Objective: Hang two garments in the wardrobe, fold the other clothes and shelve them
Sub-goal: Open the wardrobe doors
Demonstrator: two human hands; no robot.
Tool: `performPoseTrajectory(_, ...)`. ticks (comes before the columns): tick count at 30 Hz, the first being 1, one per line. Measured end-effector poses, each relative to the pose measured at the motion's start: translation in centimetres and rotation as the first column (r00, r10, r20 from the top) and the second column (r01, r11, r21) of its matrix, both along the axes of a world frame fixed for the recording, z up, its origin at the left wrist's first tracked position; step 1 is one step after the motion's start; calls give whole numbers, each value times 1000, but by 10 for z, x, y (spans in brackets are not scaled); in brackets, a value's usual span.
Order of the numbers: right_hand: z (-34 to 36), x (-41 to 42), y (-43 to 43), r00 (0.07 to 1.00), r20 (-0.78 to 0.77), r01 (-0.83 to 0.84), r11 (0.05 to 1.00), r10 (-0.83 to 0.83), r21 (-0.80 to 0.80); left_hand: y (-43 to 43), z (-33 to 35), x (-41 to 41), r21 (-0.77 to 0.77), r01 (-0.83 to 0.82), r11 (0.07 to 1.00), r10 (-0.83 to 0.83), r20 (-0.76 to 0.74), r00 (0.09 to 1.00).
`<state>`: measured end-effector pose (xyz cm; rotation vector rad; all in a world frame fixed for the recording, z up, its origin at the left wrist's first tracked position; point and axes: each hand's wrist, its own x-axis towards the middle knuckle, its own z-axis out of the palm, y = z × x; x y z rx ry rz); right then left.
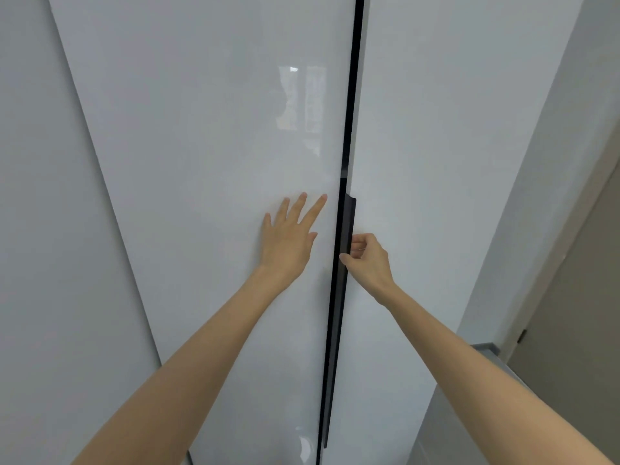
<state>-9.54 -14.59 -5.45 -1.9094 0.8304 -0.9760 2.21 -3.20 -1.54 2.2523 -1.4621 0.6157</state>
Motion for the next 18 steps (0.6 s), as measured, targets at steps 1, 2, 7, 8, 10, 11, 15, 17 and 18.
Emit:
performPoseTrajectory(1, -1, -7, 2, 1000, -8, -1, 1000, 1, -16, -1, 3, -7, -70, 81, 994, -86, -70, 994)
performPoseTrajectory(2, -3, -16, 5, 1000, -15, -4, 999, 4, -31, -3, 6, -15, -160, 165, 973, -190, -158, 969)
performPoseTrajectory(7, -7, -62, 13, 1000, -3, -18, 995, 17, -94, -21, 26, -62, -421, 444, 791, -597, -371, 712)
performPoseTrajectory(8, -8, -72, 14, 1000, 1, -21, 994, 22, -104, -23, 28, -72, -415, 472, 778, -615, -347, 708)
performPoseTrajectory(10, -9, -92, 17, 999, 8, -30, 991, 31, -130, -27, 29, -90, -417, 473, 777, -607, -293, 739)
performPoseTrajectory(11, -9, -102, 18, 999, 11, -35, 989, 37, -145, -27, 27, -98, -427, 457, 780, -594, -276, 756)
performPoseTrajectory(15, -11, -139, 23, 998, -16, -70, 961, 68, -269, -23, 18, -125, -423, 449, 787, -571, -225, 789)
performPoseTrajectory(17, -14, -159, 24, 996, -64, -77, 920, 57, -384, -19, 16, -142, -432, 459, 776, -583, -213, 784)
performPoseTrajectory(18, -15, -169, 23, 996, -70, -80, 904, 55, -421, -17, 16, -152, -445, 464, 766, -591, -203, 781)
